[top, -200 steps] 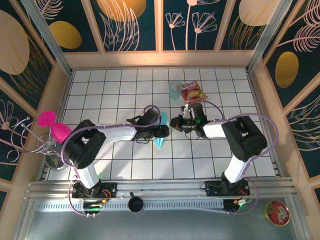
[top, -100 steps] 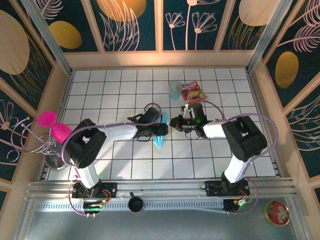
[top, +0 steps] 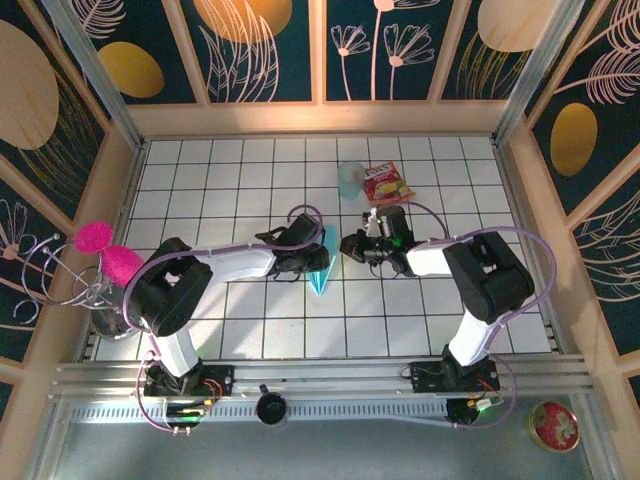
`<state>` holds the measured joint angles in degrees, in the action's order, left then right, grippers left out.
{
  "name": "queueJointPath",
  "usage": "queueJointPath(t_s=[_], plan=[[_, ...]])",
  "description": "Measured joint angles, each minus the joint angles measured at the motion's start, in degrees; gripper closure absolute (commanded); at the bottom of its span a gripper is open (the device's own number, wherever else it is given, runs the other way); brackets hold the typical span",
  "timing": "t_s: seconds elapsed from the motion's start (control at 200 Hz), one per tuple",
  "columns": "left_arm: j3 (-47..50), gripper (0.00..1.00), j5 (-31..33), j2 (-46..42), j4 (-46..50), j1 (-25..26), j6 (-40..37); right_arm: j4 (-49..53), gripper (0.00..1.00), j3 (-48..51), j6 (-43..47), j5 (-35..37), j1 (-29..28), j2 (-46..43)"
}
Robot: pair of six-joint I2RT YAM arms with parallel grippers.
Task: Fold a paper plane with a square sheet of paper (pick it up from the middle)
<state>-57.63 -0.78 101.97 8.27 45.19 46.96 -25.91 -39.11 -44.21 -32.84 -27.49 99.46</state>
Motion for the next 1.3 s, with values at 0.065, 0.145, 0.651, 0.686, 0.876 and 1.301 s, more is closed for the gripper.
queueJointPath(t_s=[0.065, 0.145, 0.651, 0.686, 0.876, 1.301], plan=[[-0.37, 0.64, -0.02, 0.31, 0.11, 0.0, 0.0, 0.0, 1.0, 0.0, 0.0, 0.0, 0.0, 0.0], [-0.63, 0.63, -0.02, 0.74, 0.22, 0.0, -0.02, -0.02, 1.0, 0.0, 0.0, 0.02, 0.0, 0.0], [-2.19, 0.56, -0.04, 1.92, 4.17, 0.0, -0.55, 0.0, 1.0, 0.0, 0.0, 0.02, 0.0, 0.0], [-2.19, 0.57, -0.04, 1.92, 4.39, 0.0, -0.7, 0.0, 1.0, 0.0, 0.0, 0.02, 0.0, 0.0], [-2.6, 0.73, -0.2, 2.32, 5.29, 0.0, -1.51, 0.0, 0.94, 0.0, -0.02, 0.02, 0.0, 0.0], [-6.4, 0.89, 6.27, 2.45, 9.27, -0.02, -2.95, 7.45, 0.52, -0.24, 2.12, 9.07, 1.25, -8.0]])
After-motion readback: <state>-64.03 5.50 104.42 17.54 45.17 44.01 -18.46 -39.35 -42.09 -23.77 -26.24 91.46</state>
